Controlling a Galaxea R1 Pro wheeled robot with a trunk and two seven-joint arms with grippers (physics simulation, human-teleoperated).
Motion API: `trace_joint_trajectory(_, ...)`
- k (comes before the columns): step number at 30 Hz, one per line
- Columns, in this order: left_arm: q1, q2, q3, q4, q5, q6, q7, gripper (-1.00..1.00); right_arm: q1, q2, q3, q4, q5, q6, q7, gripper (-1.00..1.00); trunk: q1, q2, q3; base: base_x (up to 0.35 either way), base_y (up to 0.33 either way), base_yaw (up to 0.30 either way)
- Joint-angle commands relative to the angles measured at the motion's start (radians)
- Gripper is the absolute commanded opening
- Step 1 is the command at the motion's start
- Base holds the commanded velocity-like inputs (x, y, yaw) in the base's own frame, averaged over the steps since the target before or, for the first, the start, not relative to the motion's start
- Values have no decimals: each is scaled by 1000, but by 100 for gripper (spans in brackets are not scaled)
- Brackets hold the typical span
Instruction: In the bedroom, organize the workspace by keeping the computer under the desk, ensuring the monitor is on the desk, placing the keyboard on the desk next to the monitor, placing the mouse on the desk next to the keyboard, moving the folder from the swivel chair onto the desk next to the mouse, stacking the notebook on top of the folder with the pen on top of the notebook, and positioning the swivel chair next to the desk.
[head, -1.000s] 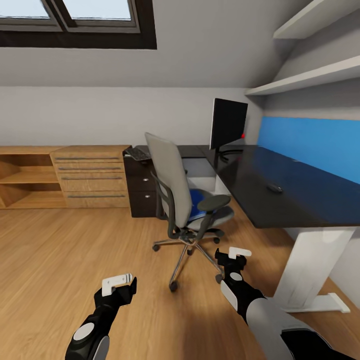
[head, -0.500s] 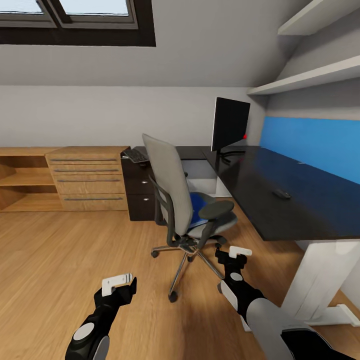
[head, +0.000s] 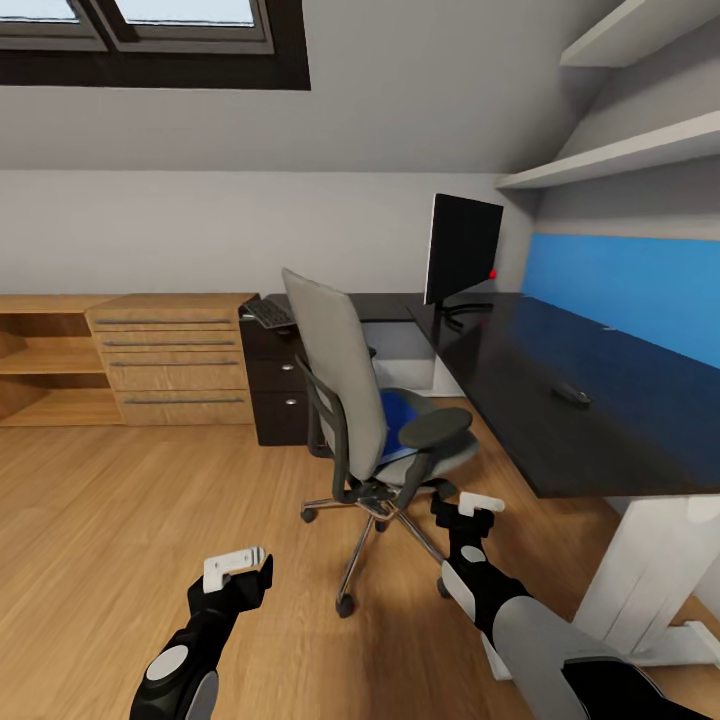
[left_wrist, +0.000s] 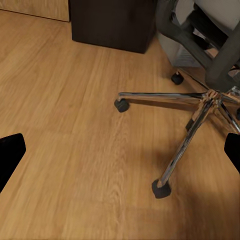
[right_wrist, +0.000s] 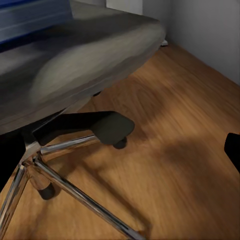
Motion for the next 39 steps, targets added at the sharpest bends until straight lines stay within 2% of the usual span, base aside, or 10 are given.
trace_joint_trajectory(1,0,0,-1,-1,11,3,9,100,-1,0,1,1,-6,-6,-1,100,0,0,-1,218,0,0)
trace_joint_trajectory(22,0,0,-2,0,11,4,8,100,-1,2,0,-1,-8,-14,-1,100,0,0,-1,126,-17,1)
trace_joint_trajectory(27,0,0,-1,0,11,5,8,100,-1,4,1,6,-9,-58,-1,100,0,0,2,4,-1,159)
trace_joint_trajectory(39,-1,0,-1,0,9,5,9,100,-1,5,1,8,-9,-64,-1,100,0,0,12,0,0,219)
